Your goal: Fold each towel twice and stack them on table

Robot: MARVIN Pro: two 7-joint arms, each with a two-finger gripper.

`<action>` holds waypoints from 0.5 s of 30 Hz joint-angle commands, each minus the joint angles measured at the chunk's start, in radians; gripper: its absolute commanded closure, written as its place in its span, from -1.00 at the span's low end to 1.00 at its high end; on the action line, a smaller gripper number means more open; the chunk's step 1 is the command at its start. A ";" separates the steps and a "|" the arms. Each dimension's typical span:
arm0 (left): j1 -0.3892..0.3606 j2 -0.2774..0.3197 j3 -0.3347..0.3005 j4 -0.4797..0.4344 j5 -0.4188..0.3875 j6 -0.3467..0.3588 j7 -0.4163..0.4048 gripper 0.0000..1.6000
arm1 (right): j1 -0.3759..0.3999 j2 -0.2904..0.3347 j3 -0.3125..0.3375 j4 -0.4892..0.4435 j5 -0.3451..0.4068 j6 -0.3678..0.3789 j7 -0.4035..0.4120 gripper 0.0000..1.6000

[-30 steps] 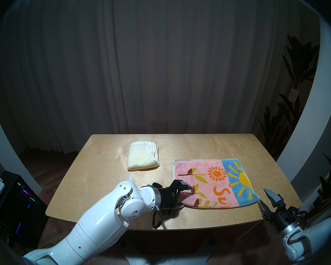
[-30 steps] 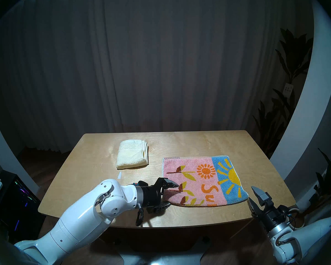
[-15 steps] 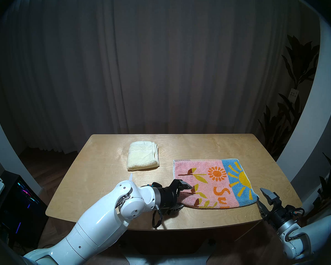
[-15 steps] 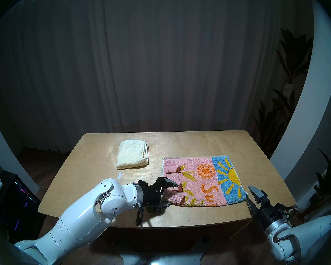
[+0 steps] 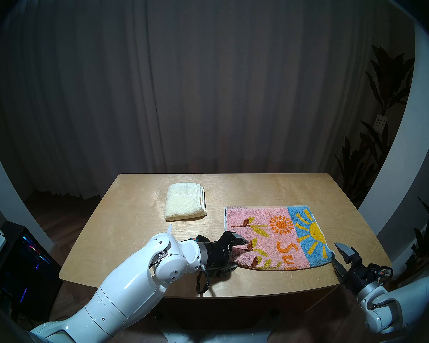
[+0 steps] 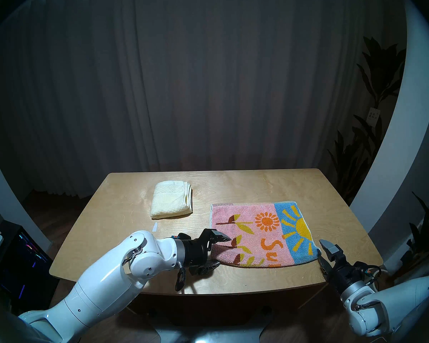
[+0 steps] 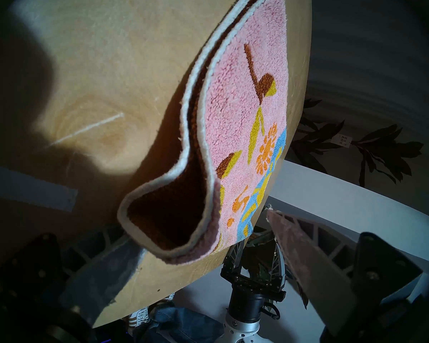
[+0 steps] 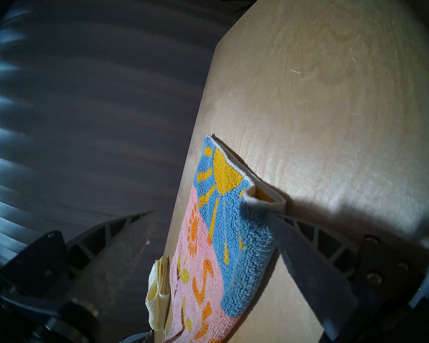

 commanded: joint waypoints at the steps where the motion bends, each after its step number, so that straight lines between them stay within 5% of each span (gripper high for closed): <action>1: 0.000 0.007 -0.009 0.004 -0.001 -0.002 -0.001 -1.00 | -0.012 -0.010 -0.014 -0.038 -0.006 -0.007 -0.035 -1.00; 15: -0.001 0.008 -0.018 0.001 -0.008 -0.001 -0.001 -1.00 | -0.011 -0.010 -0.025 -0.101 -0.009 -0.046 -0.066 -1.00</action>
